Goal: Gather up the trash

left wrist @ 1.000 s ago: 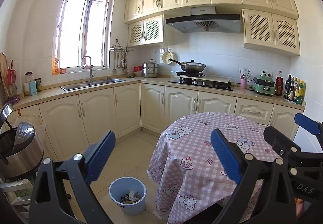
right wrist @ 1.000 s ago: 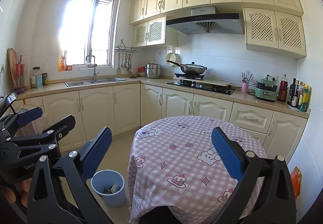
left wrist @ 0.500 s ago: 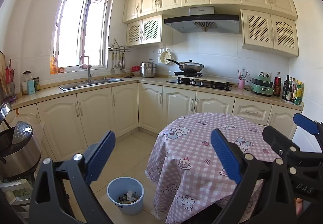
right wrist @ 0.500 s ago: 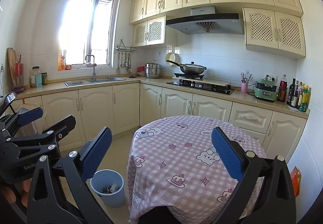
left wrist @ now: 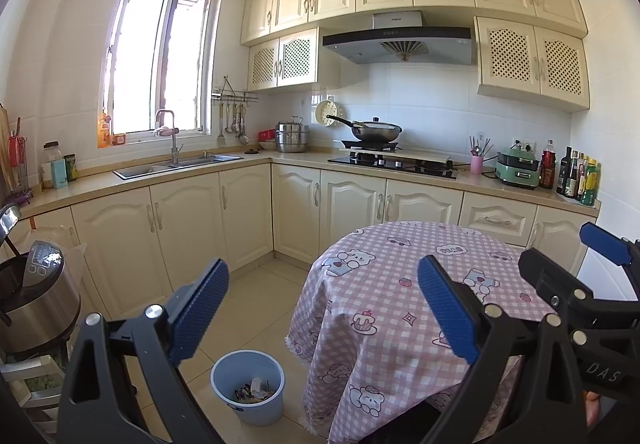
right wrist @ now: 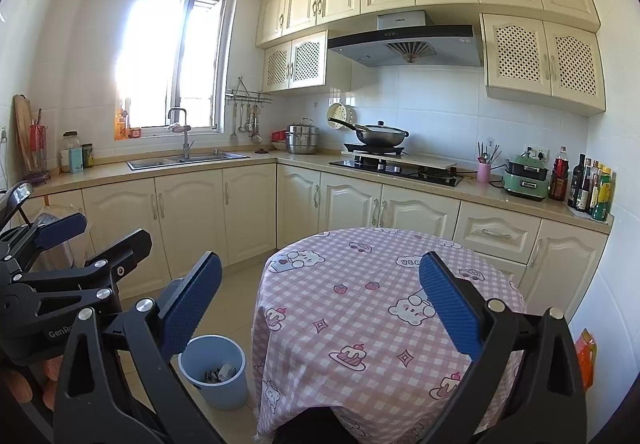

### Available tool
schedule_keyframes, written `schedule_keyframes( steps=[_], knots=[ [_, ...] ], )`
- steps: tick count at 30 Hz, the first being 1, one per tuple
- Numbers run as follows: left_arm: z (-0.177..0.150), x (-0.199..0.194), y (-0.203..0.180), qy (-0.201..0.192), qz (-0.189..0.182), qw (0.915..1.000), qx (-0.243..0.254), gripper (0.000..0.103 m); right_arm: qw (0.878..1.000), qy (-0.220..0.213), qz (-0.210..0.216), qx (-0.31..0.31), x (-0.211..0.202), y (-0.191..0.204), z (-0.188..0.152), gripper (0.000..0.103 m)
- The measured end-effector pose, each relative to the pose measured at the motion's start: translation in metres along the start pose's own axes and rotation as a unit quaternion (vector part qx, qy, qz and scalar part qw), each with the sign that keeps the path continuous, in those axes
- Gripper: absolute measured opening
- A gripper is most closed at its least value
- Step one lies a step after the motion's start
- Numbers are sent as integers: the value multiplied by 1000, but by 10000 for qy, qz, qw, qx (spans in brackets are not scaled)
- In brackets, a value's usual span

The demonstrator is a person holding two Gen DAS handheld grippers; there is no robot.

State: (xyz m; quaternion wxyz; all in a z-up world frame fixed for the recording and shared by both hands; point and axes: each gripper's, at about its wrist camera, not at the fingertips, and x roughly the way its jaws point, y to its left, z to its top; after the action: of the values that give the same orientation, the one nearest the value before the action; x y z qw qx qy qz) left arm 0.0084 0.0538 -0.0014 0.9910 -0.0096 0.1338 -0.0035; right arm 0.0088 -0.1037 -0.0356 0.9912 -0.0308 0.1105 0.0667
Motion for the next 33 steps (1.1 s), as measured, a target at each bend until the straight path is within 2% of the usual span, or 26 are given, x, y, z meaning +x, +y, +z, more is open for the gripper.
schedule_keyframes(
  steps=[33],
  knots=[
    [-3,2,-5,28,-125,9999,44,93,9999,35,-101,56,-5,-2,-2,96]
  ],
)
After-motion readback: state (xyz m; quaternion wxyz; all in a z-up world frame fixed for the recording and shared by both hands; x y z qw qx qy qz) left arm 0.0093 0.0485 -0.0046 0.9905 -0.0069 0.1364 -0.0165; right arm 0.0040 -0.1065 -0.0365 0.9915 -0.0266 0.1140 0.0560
